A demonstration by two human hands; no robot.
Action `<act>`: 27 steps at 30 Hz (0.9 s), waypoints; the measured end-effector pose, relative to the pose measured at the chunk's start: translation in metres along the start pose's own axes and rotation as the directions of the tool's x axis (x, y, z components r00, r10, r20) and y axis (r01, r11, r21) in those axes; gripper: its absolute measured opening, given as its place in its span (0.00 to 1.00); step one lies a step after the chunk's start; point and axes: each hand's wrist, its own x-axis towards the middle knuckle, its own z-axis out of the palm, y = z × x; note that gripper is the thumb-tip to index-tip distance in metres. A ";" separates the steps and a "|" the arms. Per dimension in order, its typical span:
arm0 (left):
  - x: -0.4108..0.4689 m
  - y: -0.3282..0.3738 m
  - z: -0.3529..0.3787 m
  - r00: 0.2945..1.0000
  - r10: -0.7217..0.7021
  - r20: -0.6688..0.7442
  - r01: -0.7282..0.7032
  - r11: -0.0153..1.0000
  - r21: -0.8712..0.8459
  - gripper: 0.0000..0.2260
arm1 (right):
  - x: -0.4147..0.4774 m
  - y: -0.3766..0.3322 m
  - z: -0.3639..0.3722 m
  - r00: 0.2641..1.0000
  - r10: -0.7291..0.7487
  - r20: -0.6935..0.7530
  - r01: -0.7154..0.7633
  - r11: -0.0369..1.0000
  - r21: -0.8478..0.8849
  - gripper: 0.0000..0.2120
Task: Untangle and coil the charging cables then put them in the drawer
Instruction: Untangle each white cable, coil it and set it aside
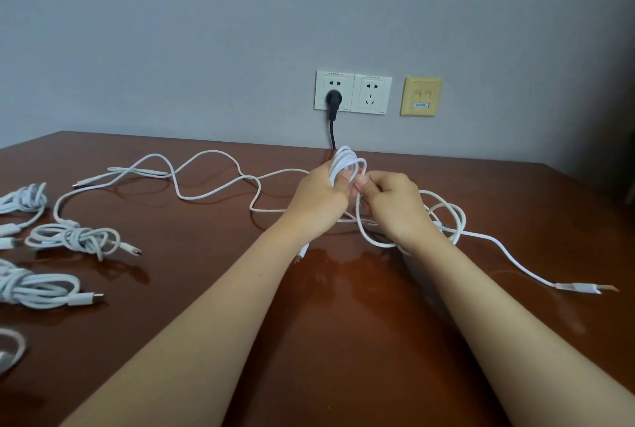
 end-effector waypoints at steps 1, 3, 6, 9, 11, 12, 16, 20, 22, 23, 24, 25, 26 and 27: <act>0.000 0.001 0.001 1.000 -0.006 -0.019 0.006 1.000 0.010 0.11 | -0.001 0.000 0.000 1.000 -0.019 -0.011 0.019 0.999 -0.025 0.17; 0.002 -0.001 0.000 0.998 -0.043 -0.048 0.043 0.999 0.005 0.13 | -0.002 -0.002 -0.001 0.998 -0.050 -0.025 0.048 0.996 -0.069 0.18; 0.005 -0.005 -0.004 0.996 -0.083 -0.043 0.082 0.996 -0.034 0.13 | -0.004 -0.006 0.001 0.998 -0.058 0.020 0.060 0.985 -0.163 0.18; 0.003 -0.006 0.001 0.999 -0.037 0.036 0.038 0.999 -0.036 0.13 | -0.005 -0.007 0.002 0.997 -0.043 0.058 0.054 0.979 -0.198 0.18; 0.001 -0.003 0.003 0.996 -0.015 0.091 0.020 0.999 -0.049 0.13 | -0.004 -0.006 0.000 0.999 -0.010 0.051 0.019 0.983 -0.181 0.18; 0.000 -0.003 0.003 0.994 -0.006 0.108 0.011 0.999 -0.043 0.12 | -0.003 -0.006 0.000 0.999 0.007 0.047 0.002 0.984 -0.178 0.18; -0.002 -0.001 0.002 0.992 0.012 0.122 -0.011 1.000 -0.010 0.09 | -0.002 -0.003 -0.001 0.999 0.037 0.033 -0.032 0.991 -0.126 0.17; 0.000 -0.001 0.004 0.998 0.020 -0.055 -0.019 1.000 0.007 0.12 | -0.001 -0.005 -0.003 0.999 0.027 0.028 -0.026 0.999 -0.025 0.25; 0.002 -0.002 0.005 0.987 0.005 -0.163 -0.002 1.000 0.020 0.14 | 0.000 -0.006 -0.002 1.000 0.013 0.028 -0.013 1.000 -0.016 0.26; 0.003 -0.003 0.004 0.979 0.010 -0.202 -0.002 0.999 0.041 0.14 | 0.000 -0.006 -0.002 0.999 -0.004 0.034 0.005 0.999 -0.048 0.26; 0.003 -0.004 0.002 0.972 0.016 -0.233 0.000 0.997 0.072 0.14 | -0.001 -0.005 -0.002 0.999 -0.019 0.048 0.025 0.994 -0.111 0.25; 0.005 -0.006 -0.001 0.965 0.019 -0.260 0.007 0.995 0.099 0.15 | -0.002 -0.005 -0.003 0.997 -0.030 0.068 0.042 0.981 -0.188 0.23; 0.006 -0.009 -0.004 0.959 0.013 -0.284 0.020 0.994 0.111 0.17 | -0.004 -0.006 -0.003 0.996 -0.036 0.084 0.057 0.964 -0.261 0.20; 0.008 -0.012 -0.008 0.952 -0.003 -0.306 0.038 0.993 0.109 0.18 | -0.005 -0.006 -0.003 0.995 -0.041 0.090 0.067 0.949 -0.308 0.17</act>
